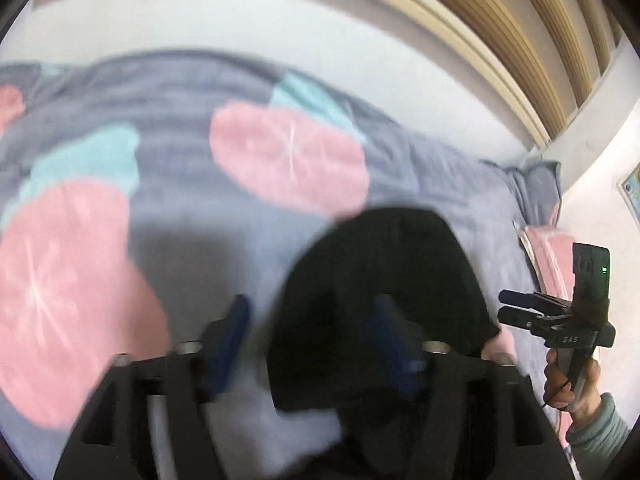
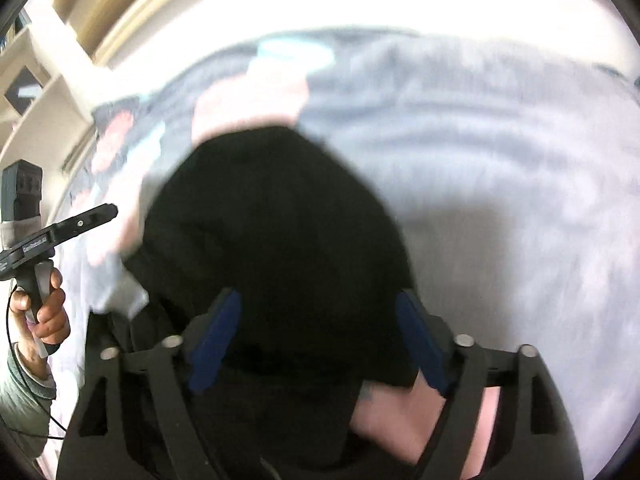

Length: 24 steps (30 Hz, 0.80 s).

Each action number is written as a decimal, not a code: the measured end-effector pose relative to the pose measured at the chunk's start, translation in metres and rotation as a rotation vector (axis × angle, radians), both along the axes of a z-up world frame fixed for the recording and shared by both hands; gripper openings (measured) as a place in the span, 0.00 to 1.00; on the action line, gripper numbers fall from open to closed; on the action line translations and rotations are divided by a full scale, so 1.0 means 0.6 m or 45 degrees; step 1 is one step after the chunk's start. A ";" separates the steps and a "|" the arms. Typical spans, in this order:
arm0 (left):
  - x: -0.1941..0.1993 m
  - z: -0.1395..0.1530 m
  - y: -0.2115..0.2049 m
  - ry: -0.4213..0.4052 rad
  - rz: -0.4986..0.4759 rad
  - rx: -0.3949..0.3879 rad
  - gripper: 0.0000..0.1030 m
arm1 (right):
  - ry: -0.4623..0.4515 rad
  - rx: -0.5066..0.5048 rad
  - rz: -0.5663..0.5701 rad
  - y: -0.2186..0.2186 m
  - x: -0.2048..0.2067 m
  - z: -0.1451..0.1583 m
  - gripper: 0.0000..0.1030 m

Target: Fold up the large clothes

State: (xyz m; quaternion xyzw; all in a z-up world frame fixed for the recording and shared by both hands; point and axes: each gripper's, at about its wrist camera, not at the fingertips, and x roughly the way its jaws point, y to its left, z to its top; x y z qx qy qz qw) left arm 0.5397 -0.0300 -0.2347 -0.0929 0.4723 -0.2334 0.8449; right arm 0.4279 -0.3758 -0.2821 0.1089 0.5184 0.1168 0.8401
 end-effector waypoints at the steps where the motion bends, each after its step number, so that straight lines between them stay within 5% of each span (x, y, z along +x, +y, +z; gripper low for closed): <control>1: 0.026 -0.002 -0.011 0.023 -0.042 0.005 0.77 | 0.018 0.012 -0.001 -0.004 0.026 -0.005 0.82; 9: 0.106 -0.104 -0.101 0.299 -0.319 0.000 0.77 | 0.219 0.041 0.088 0.033 0.124 -0.099 0.81; 10: 0.108 -0.120 -0.109 0.332 -0.334 -0.001 0.77 | 0.241 0.009 0.098 0.041 0.130 -0.112 0.73; 11: 0.100 -0.125 -0.111 0.321 -0.334 0.014 0.73 | 0.251 -0.020 0.111 0.047 0.128 -0.119 0.58; 12: 0.092 -0.127 -0.115 0.289 -0.336 0.040 0.62 | 0.241 -0.046 0.121 0.053 0.120 -0.119 0.53; 13: 0.079 -0.121 -0.122 0.228 -0.345 0.105 0.36 | 0.218 -0.055 0.129 0.054 0.109 -0.111 0.39; 14: 0.068 -0.113 -0.123 0.198 -0.351 0.109 0.25 | 0.177 -0.053 0.146 0.057 0.092 -0.093 0.24; 24: -0.160 0.102 -0.068 -0.172 -0.398 0.136 0.16 | -0.190 -0.213 0.193 0.112 -0.134 0.136 0.14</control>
